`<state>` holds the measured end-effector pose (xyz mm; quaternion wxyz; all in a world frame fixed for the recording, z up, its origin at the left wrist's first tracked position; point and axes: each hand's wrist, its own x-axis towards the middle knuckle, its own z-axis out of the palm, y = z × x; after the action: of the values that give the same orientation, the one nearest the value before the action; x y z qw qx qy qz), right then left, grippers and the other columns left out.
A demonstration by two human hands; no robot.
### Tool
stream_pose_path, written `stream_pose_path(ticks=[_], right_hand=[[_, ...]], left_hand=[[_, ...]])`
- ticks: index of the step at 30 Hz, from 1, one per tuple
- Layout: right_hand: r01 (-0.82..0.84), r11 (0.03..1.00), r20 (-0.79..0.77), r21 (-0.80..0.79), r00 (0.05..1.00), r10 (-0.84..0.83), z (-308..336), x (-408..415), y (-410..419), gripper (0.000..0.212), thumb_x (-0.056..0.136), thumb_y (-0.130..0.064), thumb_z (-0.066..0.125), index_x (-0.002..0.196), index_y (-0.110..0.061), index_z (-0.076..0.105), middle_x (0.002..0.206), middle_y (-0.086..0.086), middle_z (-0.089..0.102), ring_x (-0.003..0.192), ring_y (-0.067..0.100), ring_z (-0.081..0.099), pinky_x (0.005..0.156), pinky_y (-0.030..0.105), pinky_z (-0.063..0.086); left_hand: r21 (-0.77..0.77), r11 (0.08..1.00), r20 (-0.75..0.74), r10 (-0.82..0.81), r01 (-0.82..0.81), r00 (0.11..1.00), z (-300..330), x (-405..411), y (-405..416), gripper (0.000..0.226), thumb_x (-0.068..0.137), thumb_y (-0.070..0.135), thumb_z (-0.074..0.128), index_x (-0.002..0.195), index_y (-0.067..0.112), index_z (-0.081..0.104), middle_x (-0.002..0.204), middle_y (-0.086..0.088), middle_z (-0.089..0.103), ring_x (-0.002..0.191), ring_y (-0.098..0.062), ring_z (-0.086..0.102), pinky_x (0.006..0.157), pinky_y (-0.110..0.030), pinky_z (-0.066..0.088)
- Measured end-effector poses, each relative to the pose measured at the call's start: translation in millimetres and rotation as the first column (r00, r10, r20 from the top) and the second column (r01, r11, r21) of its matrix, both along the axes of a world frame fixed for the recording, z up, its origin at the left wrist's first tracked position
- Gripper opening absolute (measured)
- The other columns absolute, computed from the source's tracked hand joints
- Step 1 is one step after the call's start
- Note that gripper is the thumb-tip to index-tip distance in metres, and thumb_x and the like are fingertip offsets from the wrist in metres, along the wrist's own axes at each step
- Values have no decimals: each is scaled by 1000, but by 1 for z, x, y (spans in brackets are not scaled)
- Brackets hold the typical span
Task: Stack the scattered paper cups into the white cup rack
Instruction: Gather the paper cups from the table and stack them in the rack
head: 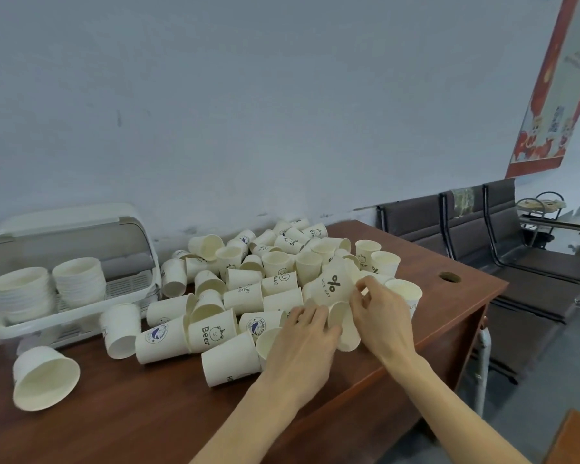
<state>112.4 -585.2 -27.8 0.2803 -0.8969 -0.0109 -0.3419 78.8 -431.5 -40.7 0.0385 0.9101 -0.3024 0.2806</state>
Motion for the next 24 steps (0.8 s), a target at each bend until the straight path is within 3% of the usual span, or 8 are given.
stream_pose_path(ticks=[6,10,17,20,24], right_hand=[[29,996,76,86,996,-35,23,3,-3,10,93,-20,53,102,-17,57,62,-5,57,61,18,57,60,36,45],[21,996,79,88,996,-28,39,8,3,12,95,-19,50,104,-17,57,63,-7,57,63,17,55,62,35,41],[-64,998,79,27,995,61,45,20,35,13,93,-19,48,104,-19,56,72,0,62,65,23,56,64,41,47],[-117,993,109,-15,987,118,44,21,57,9,92,-15,49,98,-18,55,62,-5,56,61,24,54,62,39,45],[-199,979,95,-37,975,202,42,21,94,8,94,-15,49,96,-17,56,65,-5,60,61,19,55,58,36,44]], left_hand=[[-226,974,47,17,-6,999,18,-4,7,9,81,16,60,89,19,60,93,1,52,88,-19,51,84,-33,45],[-345,938,79,61,-30,995,33,-1,17,18,88,22,44,96,20,60,97,2,52,94,-17,51,88,-32,44],[-406,903,99,198,-142,975,43,5,60,14,86,20,49,93,18,60,94,2,53,87,-18,52,82,-34,45],[-413,889,89,256,-198,963,42,5,86,15,87,23,49,94,17,61,94,1,53,87,-19,52,83,-35,46],[-438,851,77,358,-291,930,42,1,132,12,89,20,53,96,15,62,95,1,53,87,-18,52,84,-35,45]])
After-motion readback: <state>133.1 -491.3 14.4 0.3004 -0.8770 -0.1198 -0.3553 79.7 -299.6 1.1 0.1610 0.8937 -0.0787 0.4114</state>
